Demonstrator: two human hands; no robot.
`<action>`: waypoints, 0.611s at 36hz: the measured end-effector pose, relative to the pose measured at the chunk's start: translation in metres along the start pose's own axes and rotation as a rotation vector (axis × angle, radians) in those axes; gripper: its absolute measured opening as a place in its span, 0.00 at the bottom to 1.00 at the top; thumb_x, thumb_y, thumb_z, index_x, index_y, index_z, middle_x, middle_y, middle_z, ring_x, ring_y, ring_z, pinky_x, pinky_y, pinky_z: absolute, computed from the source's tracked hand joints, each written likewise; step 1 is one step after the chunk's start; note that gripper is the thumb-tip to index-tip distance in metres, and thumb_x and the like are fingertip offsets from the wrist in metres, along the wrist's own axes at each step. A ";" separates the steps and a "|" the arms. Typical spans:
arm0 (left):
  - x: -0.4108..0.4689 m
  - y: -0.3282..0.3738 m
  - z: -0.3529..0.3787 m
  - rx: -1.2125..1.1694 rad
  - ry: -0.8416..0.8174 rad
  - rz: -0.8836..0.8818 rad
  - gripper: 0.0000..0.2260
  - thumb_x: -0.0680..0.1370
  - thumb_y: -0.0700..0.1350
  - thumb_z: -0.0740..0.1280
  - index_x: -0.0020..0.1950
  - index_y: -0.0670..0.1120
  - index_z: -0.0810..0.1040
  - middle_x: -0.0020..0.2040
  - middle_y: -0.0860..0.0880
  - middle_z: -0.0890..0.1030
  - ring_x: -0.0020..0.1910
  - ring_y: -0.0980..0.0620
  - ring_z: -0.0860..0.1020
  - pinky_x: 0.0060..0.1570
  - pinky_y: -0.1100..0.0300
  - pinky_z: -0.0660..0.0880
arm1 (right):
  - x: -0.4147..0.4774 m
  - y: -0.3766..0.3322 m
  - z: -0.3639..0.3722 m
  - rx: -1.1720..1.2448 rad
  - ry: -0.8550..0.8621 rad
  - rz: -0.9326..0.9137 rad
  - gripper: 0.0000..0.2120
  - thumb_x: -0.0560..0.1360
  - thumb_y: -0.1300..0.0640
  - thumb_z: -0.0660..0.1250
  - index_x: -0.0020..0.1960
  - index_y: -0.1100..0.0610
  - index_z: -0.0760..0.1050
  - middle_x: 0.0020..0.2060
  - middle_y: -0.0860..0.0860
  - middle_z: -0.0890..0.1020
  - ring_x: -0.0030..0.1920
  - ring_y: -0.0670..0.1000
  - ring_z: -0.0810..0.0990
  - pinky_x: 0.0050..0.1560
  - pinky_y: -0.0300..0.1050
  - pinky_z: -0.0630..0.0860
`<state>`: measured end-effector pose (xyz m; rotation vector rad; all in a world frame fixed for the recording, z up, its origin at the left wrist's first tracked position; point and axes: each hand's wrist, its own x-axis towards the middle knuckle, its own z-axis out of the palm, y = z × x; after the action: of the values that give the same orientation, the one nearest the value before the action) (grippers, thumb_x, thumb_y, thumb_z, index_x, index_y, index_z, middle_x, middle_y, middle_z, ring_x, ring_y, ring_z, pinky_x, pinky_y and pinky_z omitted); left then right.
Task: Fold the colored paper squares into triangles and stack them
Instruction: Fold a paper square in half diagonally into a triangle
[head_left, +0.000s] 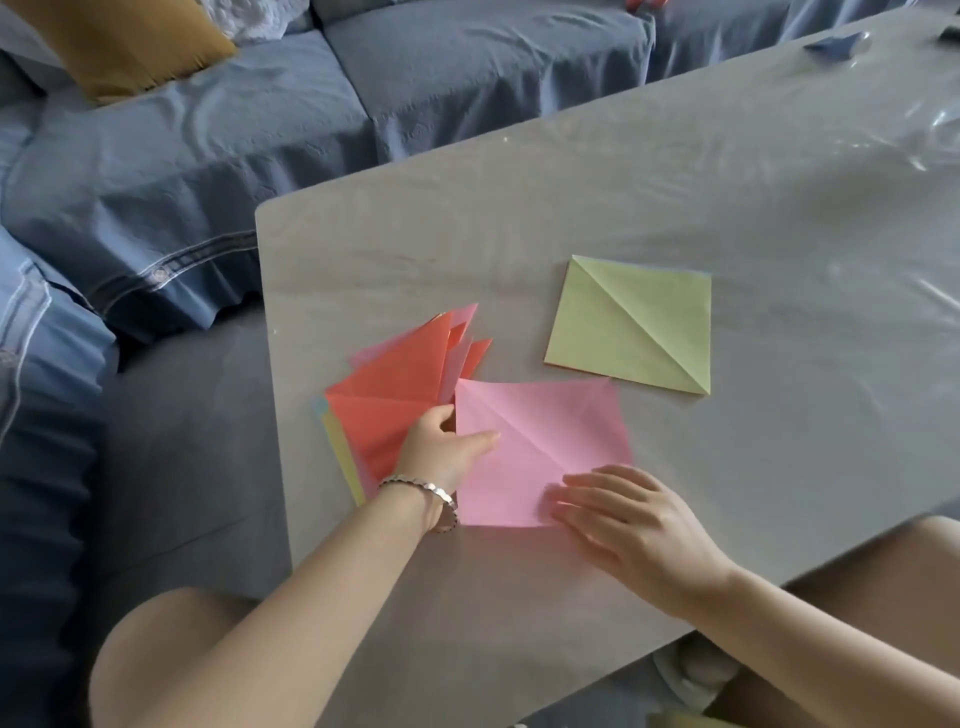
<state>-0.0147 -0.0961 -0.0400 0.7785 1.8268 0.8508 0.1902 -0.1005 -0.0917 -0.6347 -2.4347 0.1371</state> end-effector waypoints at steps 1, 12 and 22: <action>0.000 -0.001 0.001 0.024 0.022 0.002 0.18 0.70 0.37 0.71 0.58 0.46 0.73 0.45 0.44 0.81 0.40 0.48 0.79 0.43 0.56 0.77 | -0.002 0.000 0.000 0.015 -0.032 -0.005 0.11 0.77 0.54 0.62 0.49 0.56 0.83 0.51 0.47 0.83 0.53 0.47 0.80 0.55 0.44 0.75; 0.008 -0.005 0.002 0.229 -0.007 0.071 0.22 0.70 0.34 0.64 0.63 0.44 0.69 0.45 0.42 0.81 0.41 0.44 0.79 0.41 0.55 0.75 | -0.020 0.032 -0.018 0.085 -0.218 0.152 0.17 0.74 0.49 0.60 0.53 0.56 0.81 0.55 0.49 0.81 0.58 0.46 0.74 0.57 0.44 0.70; 0.006 0.004 0.012 0.367 -0.047 0.161 0.19 0.72 0.38 0.68 0.61 0.45 0.70 0.43 0.44 0.82 0.45 0.43 0.80 0.44 0.54 0.76 | -0.002 0.025 -0.043 0.440 -0.110 0.303 0.14 0.72 0.45 0.66 0.45 0.54 0.84 0.40 0.43 0.84 0.42 0.41 0.81 0.45 0.42 0.77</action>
<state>-0.0049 -0.0860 -0.0434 1.1800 1.9227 0.5960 0.2275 -0.0817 -0.0639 -0.7985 -2.2831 0.8235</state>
